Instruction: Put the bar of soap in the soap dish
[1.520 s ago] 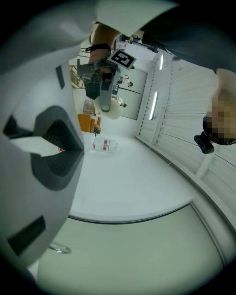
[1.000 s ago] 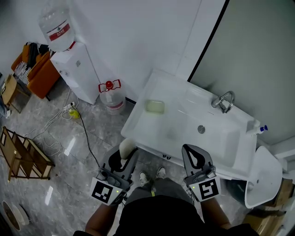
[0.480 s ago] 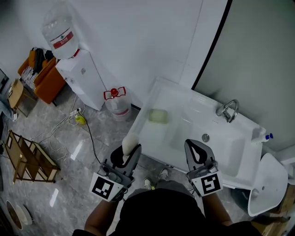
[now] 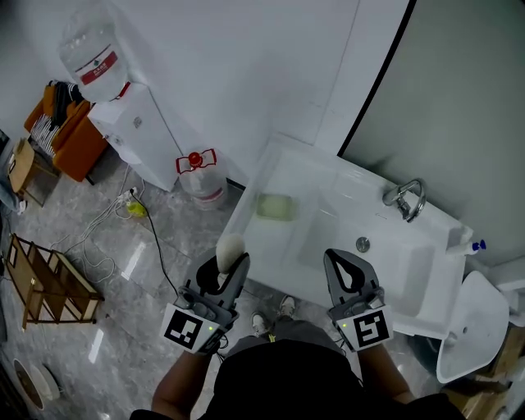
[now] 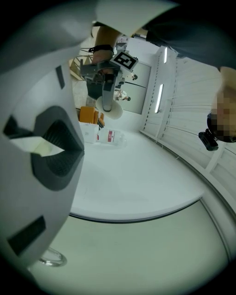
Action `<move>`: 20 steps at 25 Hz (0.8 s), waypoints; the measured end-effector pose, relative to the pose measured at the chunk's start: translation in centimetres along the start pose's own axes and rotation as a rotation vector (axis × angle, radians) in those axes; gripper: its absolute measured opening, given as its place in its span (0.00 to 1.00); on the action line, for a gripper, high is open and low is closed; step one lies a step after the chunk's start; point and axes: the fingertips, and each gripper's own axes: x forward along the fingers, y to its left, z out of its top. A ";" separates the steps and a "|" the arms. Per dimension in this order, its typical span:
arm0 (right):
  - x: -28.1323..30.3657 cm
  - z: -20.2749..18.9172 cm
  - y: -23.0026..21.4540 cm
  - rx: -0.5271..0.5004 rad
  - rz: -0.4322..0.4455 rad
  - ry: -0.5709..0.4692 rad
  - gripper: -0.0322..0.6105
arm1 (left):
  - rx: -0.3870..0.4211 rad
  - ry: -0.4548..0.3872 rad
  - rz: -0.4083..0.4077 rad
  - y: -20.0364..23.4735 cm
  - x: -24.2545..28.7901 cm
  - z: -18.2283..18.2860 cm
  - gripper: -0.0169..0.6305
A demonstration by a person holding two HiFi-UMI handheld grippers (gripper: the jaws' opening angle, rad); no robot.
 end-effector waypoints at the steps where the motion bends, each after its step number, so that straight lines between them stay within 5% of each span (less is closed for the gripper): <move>1: 0.1 -0.2 -0.2 0.001 0.000 0.003 0.07 | -0.012 0.005 0.001 0.2 0.4 -0.3 0.21; 8: 0.3 -0.3 -1.3 -0.003 0.000 -0.007 0.07 | -0.089 -0.018 -0.006 1.4 3.3 -2.4 0.21; 20: 0.0 -2.7 -4.3 0.033 -0.008 0.036 0.07 | -0.077 0.108 -0.012 3.5 9.6 -8.1 0.21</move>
